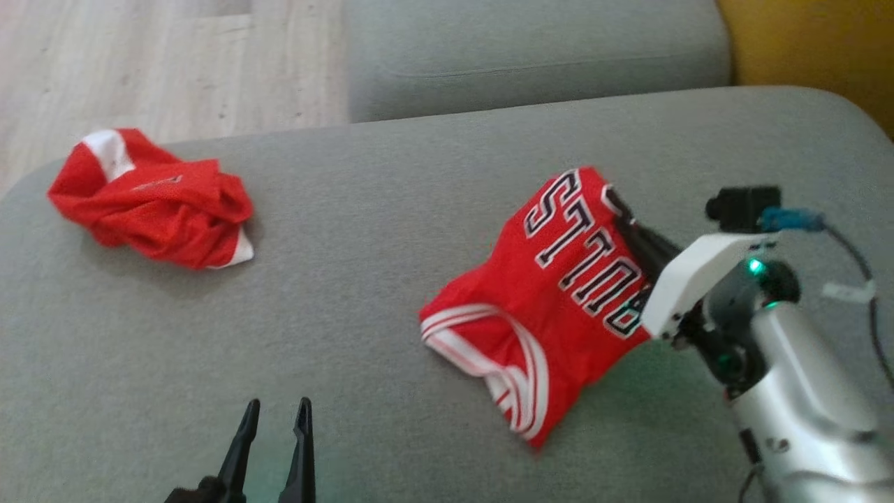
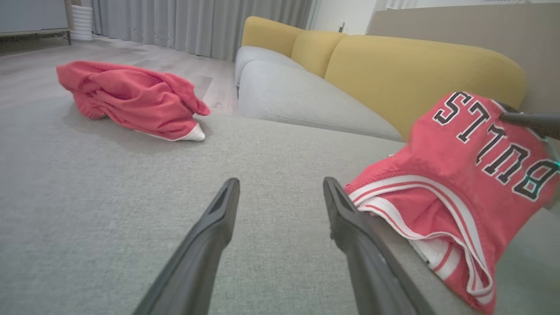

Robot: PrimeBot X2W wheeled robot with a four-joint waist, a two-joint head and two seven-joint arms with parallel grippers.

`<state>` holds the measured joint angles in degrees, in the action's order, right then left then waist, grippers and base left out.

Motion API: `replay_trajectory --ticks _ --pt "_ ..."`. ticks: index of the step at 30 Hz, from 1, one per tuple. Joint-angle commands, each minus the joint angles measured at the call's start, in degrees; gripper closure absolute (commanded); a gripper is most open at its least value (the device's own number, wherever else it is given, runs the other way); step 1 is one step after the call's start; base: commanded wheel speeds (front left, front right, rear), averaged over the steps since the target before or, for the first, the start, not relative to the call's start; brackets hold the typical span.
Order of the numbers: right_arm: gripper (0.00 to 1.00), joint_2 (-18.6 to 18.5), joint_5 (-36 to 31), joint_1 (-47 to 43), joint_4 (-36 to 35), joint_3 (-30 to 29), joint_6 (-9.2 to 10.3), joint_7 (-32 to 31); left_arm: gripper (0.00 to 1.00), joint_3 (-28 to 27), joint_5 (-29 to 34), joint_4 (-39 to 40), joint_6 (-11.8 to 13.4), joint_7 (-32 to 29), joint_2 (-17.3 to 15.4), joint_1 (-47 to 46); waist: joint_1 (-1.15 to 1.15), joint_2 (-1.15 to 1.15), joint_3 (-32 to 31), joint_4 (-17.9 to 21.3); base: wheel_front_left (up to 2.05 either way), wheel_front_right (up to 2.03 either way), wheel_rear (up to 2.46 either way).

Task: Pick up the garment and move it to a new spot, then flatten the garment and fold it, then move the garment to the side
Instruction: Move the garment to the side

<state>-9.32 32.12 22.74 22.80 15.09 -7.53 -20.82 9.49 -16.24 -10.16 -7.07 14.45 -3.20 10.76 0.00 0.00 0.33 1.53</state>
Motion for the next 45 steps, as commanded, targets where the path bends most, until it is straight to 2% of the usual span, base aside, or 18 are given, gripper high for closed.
replay_trajectory --ticks 1,6,13,22,27,28,29,33,36,39,45 --pt "1.00 -1.92 0.40 2.62 -4.28 0.47 0.04 -1.05 0.00 -1.43 0.00 2.07 0.00 0.55 0.33 -2.39 0.00 0.00 0.55 1.92 0.00 0.00 0.00" --pt "1.00 -5.66 -1.65 4.57 -6.95 -4.65 0.04 -4.79 0.00 -0.82 0.64 2.42 -0.11 0.55 0.33 -4.05 0.00 0.00 3.51 3.76 0.00 0.00 0.00" --pt "1.00 -9.82 -8.42 11.89 -1.85 -12.85 0.04 -5.35 0.00 0.99 2.28 2.47 -0.34 0.55 0.31 -8.17 0.00 0.00 8.98 3.57 0.00 0.00 0.00" --pt "1.00 -18.19 -24.74 20.65 9.59 -25.92 0.04 0.66 0.00 5.58 2.26 3.33 -0.40 0.55 -2.50 -12.46 0.00 0.00 14.20 1.22 0.00 0.00 0.00" --pt "1.00 -19.93 -36.15 22.75 13.17 -34.08 0.04 4.39 0.00 5.60 1.88 3.94 -0.41 0.55 -4.00 -12.91 0.00 0.00 15.22 0.51 0.00 0.00 0.00" --pt "0.44 -19.83 -38.56 23.02 13.39 -35.75 0.04 5.30 0.00 5.53 1.88 4.01 -0.41 0.55 -4.14 -12.84 0.00 0.00 15.35 0.51 0.00 0.00 0.00" --pt "0.00 -19.72 -41.30 23.11 13.39 -36.92 0.04 6.15 0.00 5.45 1.89 4.07 -0.41 0.55 -4.22 -12.79 0.00 0.00 15.47 0.53 0.00 0.00 0.00" --pt "0.00 -16.81 -48.95 23.96 11.34 -40.00 0.04 10.33 0.00 4.88 1.84 4.14 -0.41 0.55 -4.02 -12.53 0.00 0.00 15.30 0.94 0.00 0.00 0.00" --pt "0.00 -13.93 -50.98 23.98 8.78 -39.26 0.04 14.46 0.00 4.22 1.67 4.29 -0.41 0.55 -3.50 -12.59 0.00 0.00 14.42 1.30 0.00 0.00 0.00" --pt "0.00 -11.36 -49.81 22.23 6.31 -36.30 0.04 18.00 0.00 3.20 1.49 4.38 -0.41 0.55 -2.78 -12.28 0.00 0.00 12.71 1.58 0.00 0.00 0.00" --pt "0.00 -8.03 -41.50 13.25 -0.03 -27.72 0.04 21.81 0.00 1.24 1.03 4.00 -0.41 0.55 -1.24 -10.42 0.00 0.00 8.30 1.71 0.00 0.00 0.00"
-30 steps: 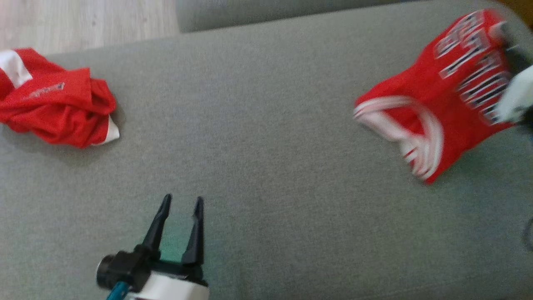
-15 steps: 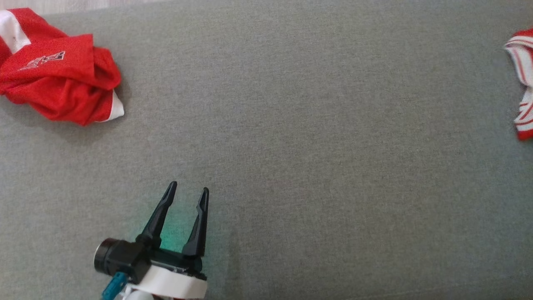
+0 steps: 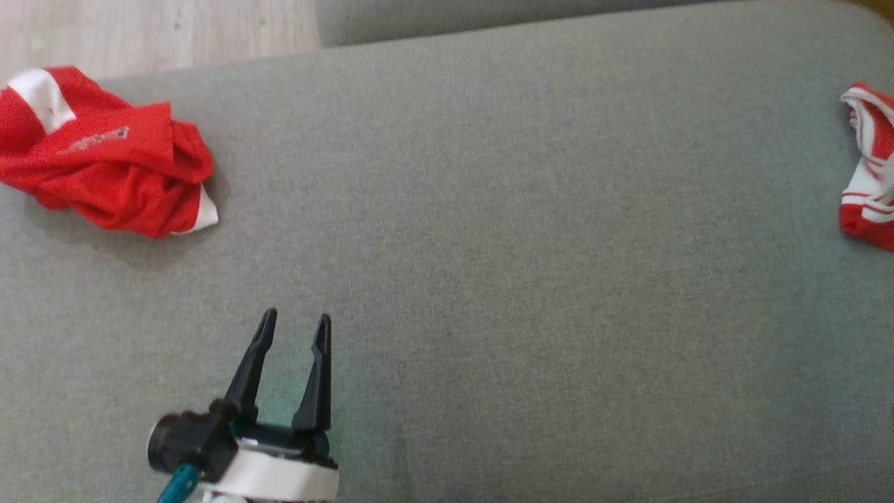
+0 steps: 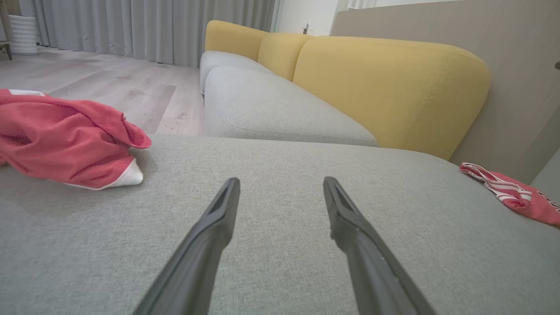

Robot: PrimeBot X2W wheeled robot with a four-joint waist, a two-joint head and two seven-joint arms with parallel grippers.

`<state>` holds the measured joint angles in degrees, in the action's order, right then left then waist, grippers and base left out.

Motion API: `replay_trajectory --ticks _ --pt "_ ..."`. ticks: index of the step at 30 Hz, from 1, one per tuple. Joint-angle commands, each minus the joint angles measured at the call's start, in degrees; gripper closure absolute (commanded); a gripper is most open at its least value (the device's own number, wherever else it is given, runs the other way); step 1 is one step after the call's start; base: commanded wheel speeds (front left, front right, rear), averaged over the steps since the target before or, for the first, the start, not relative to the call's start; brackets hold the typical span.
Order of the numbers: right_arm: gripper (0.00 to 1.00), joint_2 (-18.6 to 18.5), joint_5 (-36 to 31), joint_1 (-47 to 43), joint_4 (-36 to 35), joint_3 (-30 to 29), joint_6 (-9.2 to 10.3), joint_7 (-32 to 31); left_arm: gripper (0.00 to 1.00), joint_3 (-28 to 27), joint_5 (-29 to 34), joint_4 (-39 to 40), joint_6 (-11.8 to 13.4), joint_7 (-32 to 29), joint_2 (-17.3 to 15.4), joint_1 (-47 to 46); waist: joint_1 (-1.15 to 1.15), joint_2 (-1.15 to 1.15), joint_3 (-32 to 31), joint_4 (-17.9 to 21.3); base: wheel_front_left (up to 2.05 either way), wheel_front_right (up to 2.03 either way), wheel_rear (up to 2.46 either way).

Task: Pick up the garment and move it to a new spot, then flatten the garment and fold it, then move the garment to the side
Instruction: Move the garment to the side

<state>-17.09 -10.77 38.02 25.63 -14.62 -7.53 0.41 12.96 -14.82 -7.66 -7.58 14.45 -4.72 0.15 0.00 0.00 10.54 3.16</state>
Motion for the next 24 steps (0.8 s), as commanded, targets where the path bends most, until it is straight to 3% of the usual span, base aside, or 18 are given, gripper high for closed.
replay_trajectory --ticks 1,6,13,19,24 --pt "0.00 -0.02 2.44 -3.75 -4.03 3.13 0.04 0.62 0.00 -2.46 -0.46 1.45 0.09 0.55 0.50 0.61 0.00 0.00 -2.55 0.09 0.00 0.00 0.00" --pt "0.00 0.31 6.38 -11.32 -9.28 8.26 0.04 0.00 0.00 -2.60 -0.66 1.34 0.09 0.55 1.28 2.23 0.00 0.00 -5.01 -0.10 0.00 0.00 0.00" --pt "0.00 2.00 9.32 -19.99 -15.10 10.35 0.04 2.12 0.00 -4.04 -0.50 0.79 0.09 0.55 1.66 4.57 0.00 0.00 -8.69 -1.43 0.00 0.00 0.00" --pt "0.00 6.28 12.02 -32.11 -18.08 12.63 0.04 4.88 0.00 -6.01 0.45 -0.50 0.09 0.55 1.74 6.26 0.00 0.00 -11.40 -4.05 0.00 0.00 0.00" --pt "0.00 9.47 12.67 -39.25 -15.65 15.21 0.04 8.81 0.00 -7.44 1.32 -1.66 0.09 0.55 1.77 6.28 0.00 0.00 -12.50 -5.72 0.00 0.00 0.00"
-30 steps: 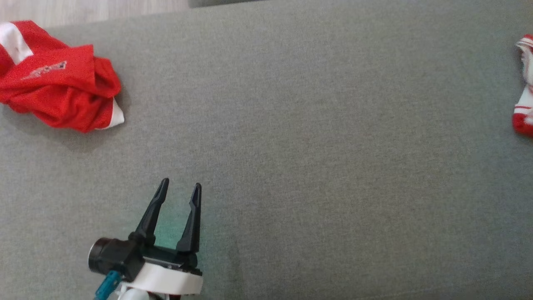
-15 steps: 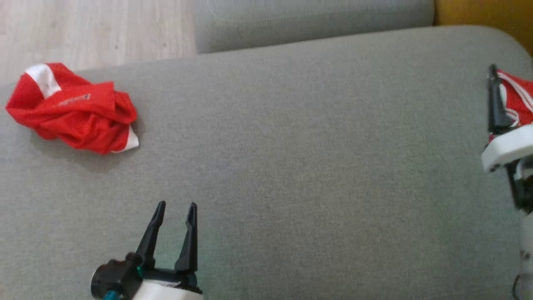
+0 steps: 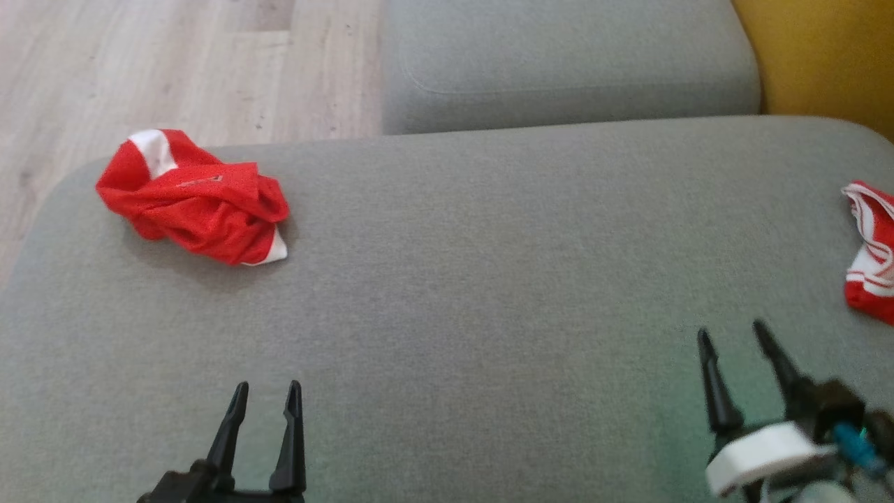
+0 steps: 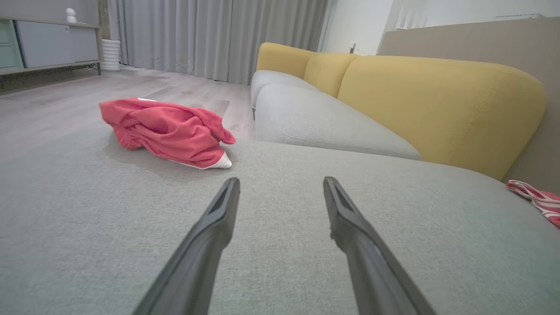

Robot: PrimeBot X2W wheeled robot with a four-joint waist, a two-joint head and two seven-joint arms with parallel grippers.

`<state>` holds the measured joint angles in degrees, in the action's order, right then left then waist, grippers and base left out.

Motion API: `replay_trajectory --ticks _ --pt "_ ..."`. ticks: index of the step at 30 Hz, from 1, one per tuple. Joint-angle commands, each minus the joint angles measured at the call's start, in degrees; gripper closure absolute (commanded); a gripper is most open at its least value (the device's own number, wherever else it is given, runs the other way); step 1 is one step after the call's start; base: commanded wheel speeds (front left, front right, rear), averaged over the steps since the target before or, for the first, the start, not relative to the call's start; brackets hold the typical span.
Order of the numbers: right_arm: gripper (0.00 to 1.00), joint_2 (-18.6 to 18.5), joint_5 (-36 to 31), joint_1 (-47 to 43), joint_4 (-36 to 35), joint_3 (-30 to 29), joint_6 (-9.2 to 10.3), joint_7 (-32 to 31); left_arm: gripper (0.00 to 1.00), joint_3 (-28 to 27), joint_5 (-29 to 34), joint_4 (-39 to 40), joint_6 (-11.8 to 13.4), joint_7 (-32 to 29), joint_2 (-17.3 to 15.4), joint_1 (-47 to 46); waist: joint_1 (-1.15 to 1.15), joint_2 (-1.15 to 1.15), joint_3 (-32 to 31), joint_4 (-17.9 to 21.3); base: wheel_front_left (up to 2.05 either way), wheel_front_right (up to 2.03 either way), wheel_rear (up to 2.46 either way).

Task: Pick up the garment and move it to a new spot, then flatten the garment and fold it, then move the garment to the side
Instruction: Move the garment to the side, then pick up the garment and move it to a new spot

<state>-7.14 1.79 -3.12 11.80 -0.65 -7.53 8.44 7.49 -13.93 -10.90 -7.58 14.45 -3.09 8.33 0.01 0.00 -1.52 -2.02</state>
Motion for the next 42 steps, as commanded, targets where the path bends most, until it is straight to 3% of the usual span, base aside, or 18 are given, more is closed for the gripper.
replay_trajectory --ticks 1,6,17,21,28,33,37,42 --pt "0.00 0.16 -0.16 0.94 -1.16 1.45 0.04 1.77 0.00 -2.21 0.57 1.33 0.09 0.55 0.15 -1.92 -0.01 0.00 -0.60 -0.81 0.00 0.00 0.00" --pt "0.00 3.42 -1.91 -2.53 3.45 -0.42 0.04 5.60 0.00 -2.48 1.24 -0.46 0.09 0.55 0.16 -2.00 -0.01 0.00 -1.16 -1.85 0.00 0.00 0.00" --pt "0.00 4.24 -0.89 -1.51 5.87 0.07 0.04 6.53 0.00 -2.09 1.20 -1.32 0.09 0.55 -0.09 -2.01 -0.01 0.00 -1.21 -3.21 0.00 0.00 0.00" --pt "0.00 4.24 0.19 -1.86 4.51 0.47 0.04 6.54 0.00 -1.75 1.29 -1.51 0.09 0.55 -0.11 -1.87 -0.01 0.00 -1.56 -6.74 0.00 0.00 0.00" --pt "0.00 4.25 2.28 -2.29 4.57 3.71 0.04 6.55 0.00 -2.05 1.46 -1.80 0.09 0.55 -0.50 -0.70 -0.01 0.00 -2.72 -16.55 0.00 0.00 0.00" --pt "0.00 4.25 3.58 -1.19 5.07 6.18 0.04 6.55 0.00 -3.29 1.31 -1.63 0.09 0.55 -0.82 0.76 -0.01 0.00 -3.20 -20.26 0.00 0.00 0.00" --pt "0.00 4.25 4.00 -0.35 5.68 7.10 0.04 6.55 0.00 -4.01 1.08 -1.06 0.09 0.55 -0.90 1.80 -0.01 0.00 -3.17 -21.66 0.00 0.00 0.00" --pt "0.00 4.25 3.13 -0.05 6.17 6.75 0.04 6.55 0.00 -2.48 -0.85 0.02 0.09 0.55 -1.52 -0.39 -0.01 0.00 -1.69 -20.64 0.00 0.00 0.00"
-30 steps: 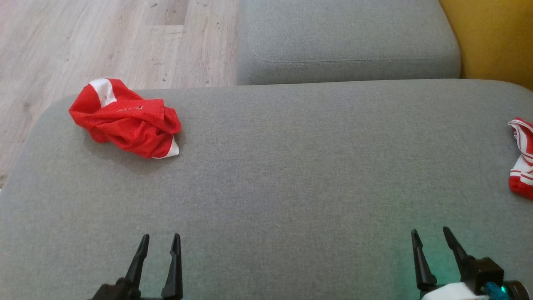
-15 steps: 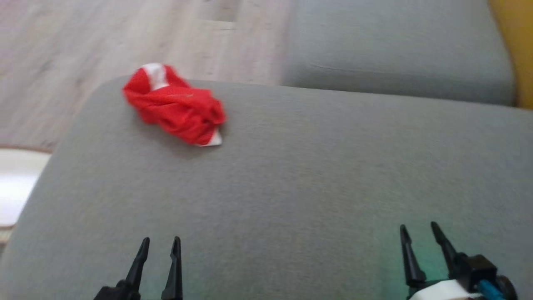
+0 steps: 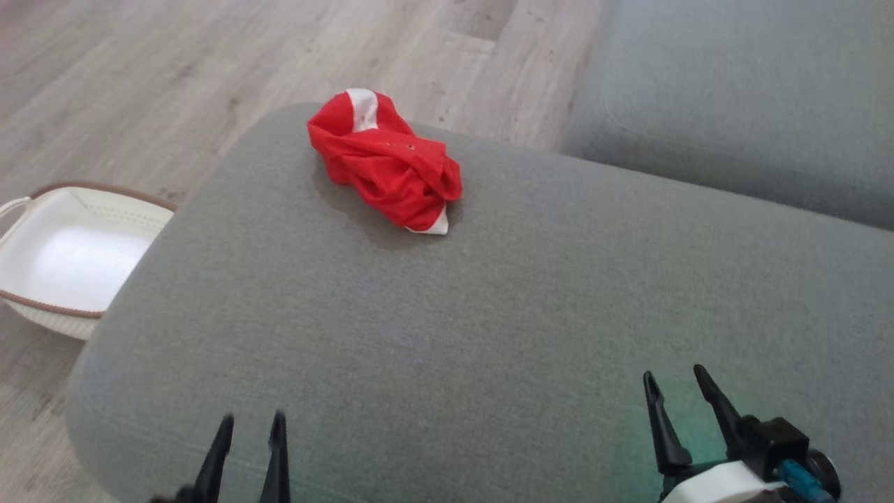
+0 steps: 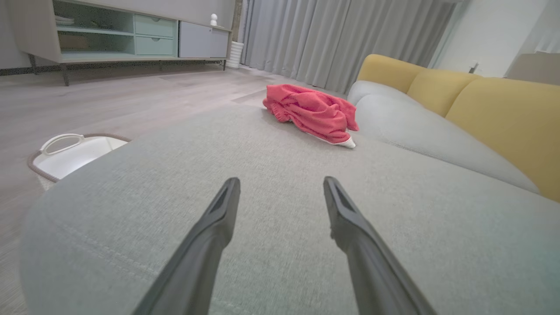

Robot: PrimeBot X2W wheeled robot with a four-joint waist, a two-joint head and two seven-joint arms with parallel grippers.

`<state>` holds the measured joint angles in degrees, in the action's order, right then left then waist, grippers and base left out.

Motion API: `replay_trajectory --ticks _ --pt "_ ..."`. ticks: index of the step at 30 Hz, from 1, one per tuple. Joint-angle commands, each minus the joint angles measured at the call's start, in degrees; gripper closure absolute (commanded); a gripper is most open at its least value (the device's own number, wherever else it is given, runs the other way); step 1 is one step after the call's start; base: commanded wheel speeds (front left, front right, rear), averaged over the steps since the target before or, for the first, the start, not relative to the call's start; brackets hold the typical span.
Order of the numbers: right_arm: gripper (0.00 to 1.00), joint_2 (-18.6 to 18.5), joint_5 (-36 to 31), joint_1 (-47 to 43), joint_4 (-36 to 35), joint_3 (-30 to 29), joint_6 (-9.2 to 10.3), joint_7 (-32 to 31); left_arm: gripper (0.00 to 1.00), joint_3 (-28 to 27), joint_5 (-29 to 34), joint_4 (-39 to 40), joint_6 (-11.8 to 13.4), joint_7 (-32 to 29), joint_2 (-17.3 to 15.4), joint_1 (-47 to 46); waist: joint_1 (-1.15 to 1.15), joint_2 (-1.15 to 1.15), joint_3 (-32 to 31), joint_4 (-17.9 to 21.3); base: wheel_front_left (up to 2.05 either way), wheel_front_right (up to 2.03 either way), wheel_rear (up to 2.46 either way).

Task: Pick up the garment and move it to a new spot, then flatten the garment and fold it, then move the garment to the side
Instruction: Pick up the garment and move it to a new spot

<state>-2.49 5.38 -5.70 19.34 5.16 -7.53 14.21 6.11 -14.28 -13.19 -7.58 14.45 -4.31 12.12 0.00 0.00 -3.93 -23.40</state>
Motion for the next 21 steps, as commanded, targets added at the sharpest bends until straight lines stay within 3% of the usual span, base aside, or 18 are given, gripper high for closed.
replay_trajectory --ticks 1,6,13,21 --pt "0.00 -0.39 -0.87 2.65 -1.38 0.77 0.04 0.78 0.00 -0.54 -1.22 2.60 0.09 0.55 -0.71 -5.22 0.00 0.00 1.76 1.32 0.00 0.00 0.00" --pt "0.00 -0.39 -5.11 5.97 -2.62 -1.60 0.04 0.74 0.00 4.67 -6.80 3.27 0.09 -1.10 -3.79 -17.14 0.00 0.00 10.41 4.26 0.00 0.00 0.00" --pt "0.00 -0.83 -10.18 13.93 -7.38 -3.66 0.04 -0.83 0.00 10.68 -16.39 -0.61 0.09 -8.31 -8.90 -38.94 0.00 0.00 25.05 9.39 0.00 0.00 0.00" --pt "0.00 -1.25 -11.53 18.53 -10.62 -3.25 0.04 -1.00 0.00 11.40 -22.20 -13.98 0.09 -12.11 -13.43 -57.16 0.00 0.00 33.25 13.93 0.00 0.00 0.00"
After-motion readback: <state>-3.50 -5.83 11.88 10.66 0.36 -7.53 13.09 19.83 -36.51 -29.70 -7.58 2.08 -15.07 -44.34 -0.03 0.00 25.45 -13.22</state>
